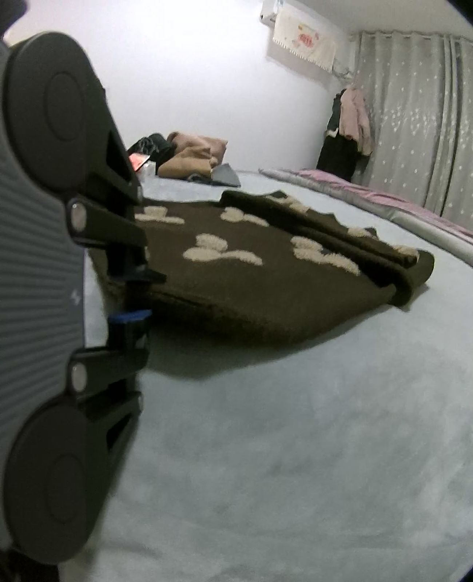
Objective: Fold clothes
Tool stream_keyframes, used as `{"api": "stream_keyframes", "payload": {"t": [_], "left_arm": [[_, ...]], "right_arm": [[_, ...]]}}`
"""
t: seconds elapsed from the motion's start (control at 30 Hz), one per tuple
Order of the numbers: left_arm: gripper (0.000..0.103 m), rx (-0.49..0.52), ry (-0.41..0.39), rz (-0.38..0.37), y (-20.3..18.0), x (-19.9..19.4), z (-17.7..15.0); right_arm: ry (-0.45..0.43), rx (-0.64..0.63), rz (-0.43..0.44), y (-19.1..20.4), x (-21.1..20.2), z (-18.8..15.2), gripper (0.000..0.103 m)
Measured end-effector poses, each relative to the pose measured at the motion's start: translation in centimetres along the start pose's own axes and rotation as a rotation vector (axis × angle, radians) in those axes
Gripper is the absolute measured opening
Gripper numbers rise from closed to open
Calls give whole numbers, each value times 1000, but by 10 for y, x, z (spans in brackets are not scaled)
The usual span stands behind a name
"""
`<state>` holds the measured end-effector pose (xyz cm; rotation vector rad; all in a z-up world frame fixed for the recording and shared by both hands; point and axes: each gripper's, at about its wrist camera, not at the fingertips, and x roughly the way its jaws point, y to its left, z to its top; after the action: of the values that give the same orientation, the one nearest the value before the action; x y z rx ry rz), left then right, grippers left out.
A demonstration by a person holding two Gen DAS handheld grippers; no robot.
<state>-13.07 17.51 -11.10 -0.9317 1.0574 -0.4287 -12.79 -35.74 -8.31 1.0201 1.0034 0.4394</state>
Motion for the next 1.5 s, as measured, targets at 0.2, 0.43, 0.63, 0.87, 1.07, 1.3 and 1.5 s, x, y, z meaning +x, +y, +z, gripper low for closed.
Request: {"api": "stream_keyframes", "payload": {"t": [0.2,0.43,0.63,0.87,1.07,1.3,1.5], "left_arm": [[8,31,-41,-53,-16,-10,6],[7,61,-118,-116,-40,-16,25],[7,79,-181,-129,-55,-12,50],[7,87,-224,-126,-63,1,83],[7,79,-230,-107,-60,14,103],[7,90,-246,-82,-65,24,122],[7,109,-262,-67,-72,32,139]], "right_arm": [[-30,-14,54,11,-5,4,13],[-67,-57,77,36,-3,22,13],[-108,-59,81,47,7,47,13],[-137,-53,79,52,25,77,12],[-138,-46,60,52,40,95,12],[-157,-59,55,56,51,113,12],[-166,-69,50,59,58,131,12]]}}
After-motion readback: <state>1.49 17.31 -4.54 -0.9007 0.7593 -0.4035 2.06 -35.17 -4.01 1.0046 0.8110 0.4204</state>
